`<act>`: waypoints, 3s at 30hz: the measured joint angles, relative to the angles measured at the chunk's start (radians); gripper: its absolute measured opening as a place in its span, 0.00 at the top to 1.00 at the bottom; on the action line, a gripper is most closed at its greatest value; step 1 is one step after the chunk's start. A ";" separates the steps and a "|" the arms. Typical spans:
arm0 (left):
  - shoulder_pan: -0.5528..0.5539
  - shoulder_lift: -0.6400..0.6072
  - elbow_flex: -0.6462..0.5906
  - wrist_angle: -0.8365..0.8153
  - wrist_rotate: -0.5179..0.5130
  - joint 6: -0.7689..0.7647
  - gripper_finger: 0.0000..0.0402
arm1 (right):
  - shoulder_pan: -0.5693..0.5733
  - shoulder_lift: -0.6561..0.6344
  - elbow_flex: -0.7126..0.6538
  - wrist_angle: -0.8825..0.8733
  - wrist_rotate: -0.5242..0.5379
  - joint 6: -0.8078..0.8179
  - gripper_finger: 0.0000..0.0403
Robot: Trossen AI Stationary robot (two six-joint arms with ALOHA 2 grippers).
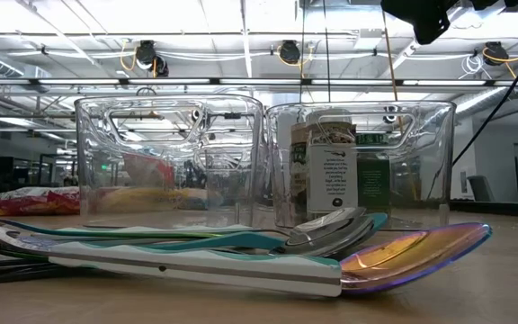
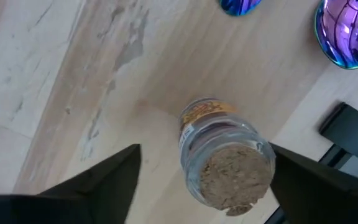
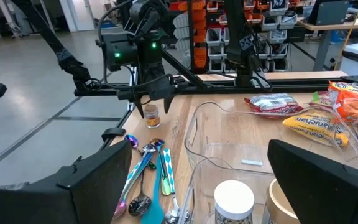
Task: Pick & Place Food Item
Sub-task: Put the brown seasoning bottle into the bottom right transparent bin
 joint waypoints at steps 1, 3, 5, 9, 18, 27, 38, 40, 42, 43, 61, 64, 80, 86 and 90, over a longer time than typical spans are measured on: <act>0.000 0.000 0.000 0.003 0.000 0.005 0.25 | 0.000 0.000 0.000 0.000 0.000 0.000 0.07; 0.000 0.000 0.000 0.011 -0.003 0.016 0.36 | 0.000 0.000 0.000 0.000 0.000 0.000 0.07; 0.001 0.000 0.000 0.016 -0.008 0.026 0.48 | 0.000 0.000 0.000 0.000 0.000 0.000 0.07; 0.023 -0.006 0.001 0.022 0.011 0.067 0.53 | 0.000 0.000 0.000 0.000 0.000 0.000 0.07; 0.131 -0.083 0.085 0.015 -0.070 0.247 0.53 | 0.000 0.102 0.000 0.039 -0.050 0.032 0.07; 0.341 -0.091 0.327 -0.105 -0.199 0.631 0.53 | 0.000 0.357 0.000 0.382 -0.075 -0.055 0.07; 0.448 -0.090 0.400 -0.083 -0.274 0.851 0.53 | -0.058 0.617 0.120 0.494 -0.071 -0.018 0.07; 0.452 -0.090 0.400 -0.087 -0.271 0.853 0.53 | -0.068 0.674 0.166 0.494 -0.073 -0.021 0.07; 0.451 -0.090 0.400 -0.087 -0.270 0.853 0.53 | -0.081 0.724 0.210 0.493 -0.072 -0.032 0.07; 0.451 -0.090 0.400 -0.087 -0.270 0.853 0.53 | -0.087 0.748 0.231 0.493 -0.074 -0.035 0.07; 0.433 -0.090 0.400 -0.082 -0.279 0.863 0.53 | -0.148 0.972 0.510 0.376 -0.158 -0.092 0.10; 0.433 -0.090 0.400 -0.076 -0.279 0.873 0.53 | -0.149 0.974 0.513 0.379 -0.157 -0.098 0.18; 0.433 -0.090 0.400 -0.066 -0.288 0.853 0.52 | -0.145 0.970 0.513 0.354 -0.162 -0.083 0.56; 0.411 -0.104 0.400 0.006 -0.346 0.875 0.17 | -0.135 0.909 0.500 0.163 -0.154 -0.064 0.56; 0.341 -0.109 0.399 0.087 -0.575 0.990 0.03 | -0.111 0.816 0.448 0.163 -0.122 -0.064 0.56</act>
